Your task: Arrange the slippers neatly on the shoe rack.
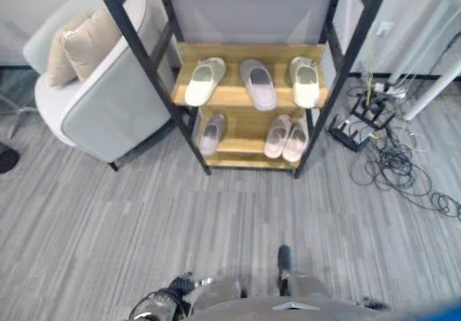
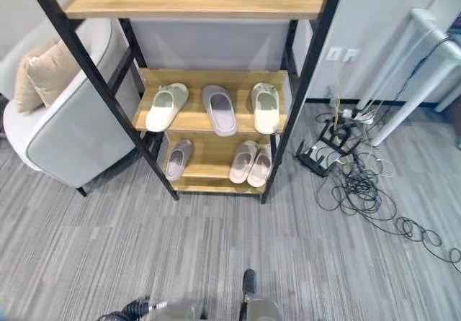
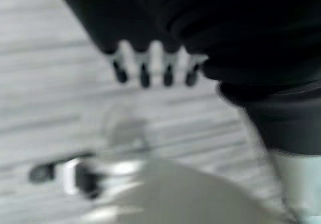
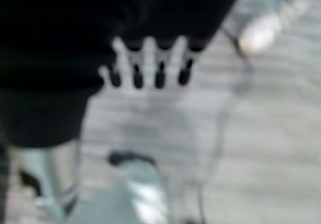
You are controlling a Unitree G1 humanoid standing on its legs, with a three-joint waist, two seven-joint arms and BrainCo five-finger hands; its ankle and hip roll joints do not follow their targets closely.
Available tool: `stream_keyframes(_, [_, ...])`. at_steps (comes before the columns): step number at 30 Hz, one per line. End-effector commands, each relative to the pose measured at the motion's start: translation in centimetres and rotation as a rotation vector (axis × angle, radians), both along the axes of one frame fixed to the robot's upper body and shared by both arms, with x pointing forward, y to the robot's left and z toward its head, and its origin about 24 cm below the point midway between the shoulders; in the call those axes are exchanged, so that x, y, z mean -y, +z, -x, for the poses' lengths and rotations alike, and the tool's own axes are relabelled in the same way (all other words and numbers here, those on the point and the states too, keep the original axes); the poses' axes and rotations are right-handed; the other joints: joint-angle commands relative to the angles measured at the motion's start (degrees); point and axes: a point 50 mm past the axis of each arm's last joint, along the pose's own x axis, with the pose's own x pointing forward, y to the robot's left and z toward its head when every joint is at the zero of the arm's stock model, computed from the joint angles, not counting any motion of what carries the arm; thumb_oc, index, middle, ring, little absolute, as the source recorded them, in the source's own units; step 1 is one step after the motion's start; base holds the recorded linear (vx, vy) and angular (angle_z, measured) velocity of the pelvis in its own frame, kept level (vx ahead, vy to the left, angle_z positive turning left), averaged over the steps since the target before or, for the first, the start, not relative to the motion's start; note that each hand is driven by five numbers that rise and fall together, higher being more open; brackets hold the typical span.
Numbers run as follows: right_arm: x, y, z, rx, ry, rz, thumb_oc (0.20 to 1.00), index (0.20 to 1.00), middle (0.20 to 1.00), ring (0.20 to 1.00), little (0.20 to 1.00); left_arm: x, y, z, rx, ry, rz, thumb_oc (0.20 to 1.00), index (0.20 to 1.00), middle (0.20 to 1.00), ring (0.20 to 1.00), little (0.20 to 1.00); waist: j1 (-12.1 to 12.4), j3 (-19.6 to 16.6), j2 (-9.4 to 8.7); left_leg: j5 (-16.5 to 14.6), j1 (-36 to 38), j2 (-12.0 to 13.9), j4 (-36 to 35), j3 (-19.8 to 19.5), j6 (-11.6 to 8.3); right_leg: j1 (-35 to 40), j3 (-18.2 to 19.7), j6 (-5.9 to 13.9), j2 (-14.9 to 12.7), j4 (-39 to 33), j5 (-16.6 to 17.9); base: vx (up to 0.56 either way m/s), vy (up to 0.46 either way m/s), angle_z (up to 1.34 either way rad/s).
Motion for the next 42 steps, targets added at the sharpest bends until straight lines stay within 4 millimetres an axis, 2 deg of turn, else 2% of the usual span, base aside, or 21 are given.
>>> stream_keyframes(1, [0.9, 0.6, -0.8, 0.037, 0.029, 0.039, 1.000, 1.000, 1.000, 1.000, 1.000, -1.3, 0.3, 0.2, 0.009, -0.009, -0.042, 1.000, 1.000, 1.000, 1.000, 1.000, 0.47, 4.71, -1.52, 5.57, 5.79, -1.94, -25.81, 1.97, 2.82, 1.95, -1.13, 9.36, -3.49, 0.12, -4.32, 0.34, 0.014, 0.19])
stream_keyframes(2, [0.9, 0.7, -1.1, 0.039, 0.052, 0.047, 1.000, 1.000, 1.000, 1.000, 1.000, -1.4, 0.2, 0.8, -0.011, -0.009, -0.047, 1.000, 1.000, 1.000, 1.000, 1.000, 1.22, 4.31, -1.36, 4.20, 5.96, -2.03, -32.17, 2.72, 3.21, 3.37, -1.37, 9.64, -3.18, -0.53, -5.13, 0.45, 0.053, 0.16])
stream_keyframes(3, [0.9, 0.7, -1.2, 0.042, 0.065, 0.053, 1.000, 1.000, 1.000, 1.000, 1.000, -1.5, 0.0, 1.3, -0.024, -0.006, -0.051, 1.000, 1.000, 1.000, 1.000, 1.000, 1.70, 3.51, -1.05, 5.42, 5.72, -1.77, -39.00, 2.55, 3.09, 4.02, -1.68, 9.88, -2.85, -0.98, -5.75, 0.37, 0.108, 0.24])
stream_keyframes(4, [0.8, 0.7, -1.3, 0.038, 0.077, 0.058, 1.000, 1.000, 1.000, 1.000, 1.000, -1.6, -0.1, 1.6, -0.037, -0.002, -0.054, 1.000, 1.000, 1.000, 1.000, 1.000, 2.31, 3.15, -0.58, 8.06, 5.94, -1.06, -45.21, 2.35, 2.59, 5.22, -2.01, 9.95, -2.20, -1.51, -6.41, 0.39, 0.129, 0.29])
stream_keyframes(5, [0.8, 0.8, -1.7, 0.043, 0.095, 0.068, 1.000, 1.000, 1.000, 1.000, 1.000, -1.7, -0.1, 2.0, -0.050, -0.002, -0.061, 1.000, 1.000, 1.000, 1.000, 1.000, 3.29, 2.88, -0.08, 12.51, 4.40, 0.69, -50.28, 2.33, 1.76, 7.39, -2.69, 9.89, -1.50, -2.29, -7.61, 0.28, 0.090, 0.20])
stream_keyframes(6, [0.8, 0.8, -1.7, 0.043, 0.095, 0.068, 1.000, 1.000, 1.000, 1.000, 1.000, -1.7, -0.1, 2.0, -0.050, -0.002, -0.061, 1.000, 1.000, 1.000, 1.000, 1.000, 3.29, 2.88, -0.08, 12.51, 4.40, 0.69, -50.28, 2.33, 1.76, 7.39, -2.69, 9.89, -1.50, -2.29, -7.61, 0.27, 0.082, 0.20])
stream_keyframes(7, [0.7, 0.8, -2.0, 0.047, 0.100, 0.068, 1.000, 1.000, 1.000, 1.000, 1.000, -1.7, -0.2, 2.1, -0.058, -0.002, -0.061, 1.000, 1.000, 1.000, 1.000, 1.000, 3.93, 2.89, -0.07, 14.26, 4.79, 1.47, -54.70, 2.70, 1.43, 9.25, -2.84, 9.77, -1.30, -2.70, -8.39, 0.49, 0.177, 0.07])
stream_keyframes(8, [0.0, 0.7, -2.6, 0.050, 0.153, 0.069, 1.000, 1.000, 1.000, 1.000, 1.000, -2.1, -0.7, 4.3, -0.150, 0.010, -0.072, 1.000, 1.000, 1.000, 1.000, 1.000, 5.62, 1.79, -0.69, 16.88, 5.53, 2.68, -60.57, 3.53, 0.96, 12.72, -3.18, 10.18, -0.72, -2.80, -10.04, 0.60, 0.233, 0.12])
stream_keyframes(10, [-0.5, 0.5, -2.5, 0.043, 0.189, 0.063, 1.000, 1.000, 1.000, 1.000, 1.000, -2.4, -0.9, 6.1, -0.212, 0.029, -0.087, 1.000, 1.000, 1.000, 1.000, 1.000, 6.02, 0.30, -1.27, 17.63, 7.22, 2.43, -59.99, 3.02, 1.26, 14.07, -2.38, 10.89, -1.03, -2.33, -10.45, 0.44, 0.203, 0.02])
stream_keyframes(11, [-0.5, 0.5, -2.5, 0.043, 0.189, 0.063, 1.000, 1.000, 1.000, 1.000, 1.000, -2.4, -0.9, 6.1, -0.213, 0.029, -0.087, 1.000, 1.000, 1.000, 1.000, 1.000, 6.04, 0.34, -1.32, 17.60, 7.32, 2.39, -60.00, 3.08, 1.27, 14.14, -2.34, 10.91, -1.08, -2.32, -10.49, 0.36, 0.199, -0.26])
stream_keyframes(12, [-1.3, 0.3, -2.3, 0.030, 0.225, 0.044, 1.000, 1.000, 1.000, 1.000, 1.000, -2.9, -0.9, 6.8, -0.242, 0.035, -0.100, 1.000, 1.000, 1.000, 1.000, 1.000, 6.40, -0.64, -2.76, 16.13, 7.36, 1.60, -56.76, 3.39, 2.15, 15.17, -1.99, 11.77, -2.61, -1.05, -10.95, 0.29, 0.173, -0.38])
stream_keyframes(15, [-2.0, 0.0, -2.2, 0.024, 0.252, 0.022, 1.000, 1.000, 1.000, 1.000, 1.000, -3.6, -0.7, 6.5, -0.227, 0.056, -0.110, 1.000, 1.000, 1.000, 1.000, 1.000, 6.46, -1.24, -3.78, 14.12, 8.41, 0.68, -54.89, 3.94, 3.32, 14.24, -1.48, 12.79, -4.19, 3.78, -11.10, 0.23, 0.158, -0.19])
stream_keyframes(17, [-2.4, -0.2, -1.9, 0.006, 0.279, 0.015, 1.000, 1.000, 1.000, 1.000, 1.000, -4.0, -0.4, 5.7, -0.195, 0.087, -0.108, 1.000, 1.000, 1.000, 1.000, 1.000, 5.88, -1.14, -3.75, 12.25, 9.98, -0.12, -53.57, 4.14, 4.56, 11.80, -1.73, 13.78, -5.63, 11.47, -9.00, 0.16, 0.150, -0.06])
stream_keyframes(18, [-3.0, -0.2, -2.4, 0.022, 0.300, 0.001, 1.000, 1.000, 1.000, 1.000, 1.000, -4.3, 0.0, 4.4, -0.147, 0.091, -0.116, 1.000, 1.000, 1.000, 1.000, 1.000, 5.20, -0.63, -3.51, 10.68, 12.23, -0.64, -53.14, 4.23, 5.37, 8.69, -2.54, 14.21, -7.33, 16.75, -5.24, 0.27, 0.161, -0.09])
stream_keyframes(19, [-3.2, -0.2, -2.4, 0.021, 0.311, 0.005, 1.000, 1.000, 1.000, 1.000, 1.000, -3.9, 0.0, 3.8, -0.136, 0.015, -0.133, 1.000, 1.000, 1.000, 1.000, 1.000, 4.10, -0.50, -2.87, 9.57, 14.47, -1.01, -53.64, 4.21, 5.76, 6.87, -2.98, 13.83, -8.39, 16.96, -4.24, 0.29, 0.118, -0.11])
stream_keyframes(24, [-3.6, -0.4, -2.3, 0.010, 0.328, -0.004, 1.000, 1.000, 1.000, 1.000, 1.000, -3.4, 0.1, 2.5, -0.087, -0.007, -0.120, 1.000, 1.000, 1.000, 1.000, 1.000, 1.96, 0.00, -1.64, 7.87, 16.79, -1.06, -53.64, 2.79, 5.51, 4.09, -1.49, 13.70, -8.73, 11.50, -4.27, 0.16, -0.021, 0.16])
stream_keyframes(26, [-4.0, -0.5, -2.3, 0.004, 0.347, -0.007, 1.000, 1.000, 1.000, 1.000, 1.000, -3.1, 0.2, 2.0, -0.071, -0.018, -0.111, 1.000, 1.000, 1.000, 1.000, 1.000, 0.62, 0.31, -1.57, 7.03, 17.81, -1.72, -53.36, 1.14, 5.24, 2.29, 3.57, 14.65, -7.76, 7.08, -2.79, 0.18, -0.114, 0.63])
stream_keyframes(27, [-4.1, -0.5, -2.1, -0.002, 0.350, -0.010, 1.000, 1.000, 1.000, 1.000, 1.000, -2.9, 0.1, 2.1, -0.078, -0.030, -0.110, 1.000, 1.000, 1.000, 1.000, 1.000, 0.56, 0.22, -1.64, 6.68, 17.92, -1.89, -53.04, 0.91, 5.18, 3.10, 4.18, 14.91, -7.79, 5.80, -3.24, 0.15, -0.125, 0.57])
stream_keyframes(31, [-4.1, -0.7, -1.6, -0.022, 0.387, 0.001, 1.000, 1.000, 1.000, 1.000, 1.000, -2.6, -0.2, 3.2, -0.113, -0.042, -0.111, 1.000, 1.000, 1.000, 1.000, 1.000, 0.93, -0.90, -1.53, 6.32, 18.54, -2.03, -53.27, 0.80, 4.80, 5.90, 3.15, 14.70, -7.95, 2.58, -3.66, 0.09, -0.095, 0.55])
stream_keyframes(34, [-4.3, -0.5, -2.2, -0.007, 0.440, 0.012, 1.000, 1.000, 1.000, 1.000, 1.000, -2.3, -0.7, 5.0, -0.171, -0.037, -0.104, 1.000, 1.000, 1.000, 1.000, 1.000, 1.34, -2.18, -0.93, 7.02, 19.75, -1.09, -55.30, -0.05, 4.04, 7.85, 1.96, 13.97, -7.14, 0.54, -4.37, 0.11, -0.125, 0.14])
stream_keyframes(42, [-5.3, -0.3, -3.2, 0.028, 0.505, 0.007, 1.000, 1.000, 1.000, 1.000, 1.000, -1.4, -1.1, 6.0, -0.204, -0.059, -0.091, 1.000, 1.000, 1.000, 1.000, 1.000, 1.54, -3.21, 0.06, 8.83, 21.93, 0.59, -59.18, -1.64, 2.88, 10.54, 0.42, 12.78, -5.33, -1.93, -5.92, 0.07, -0.101, 0.11])
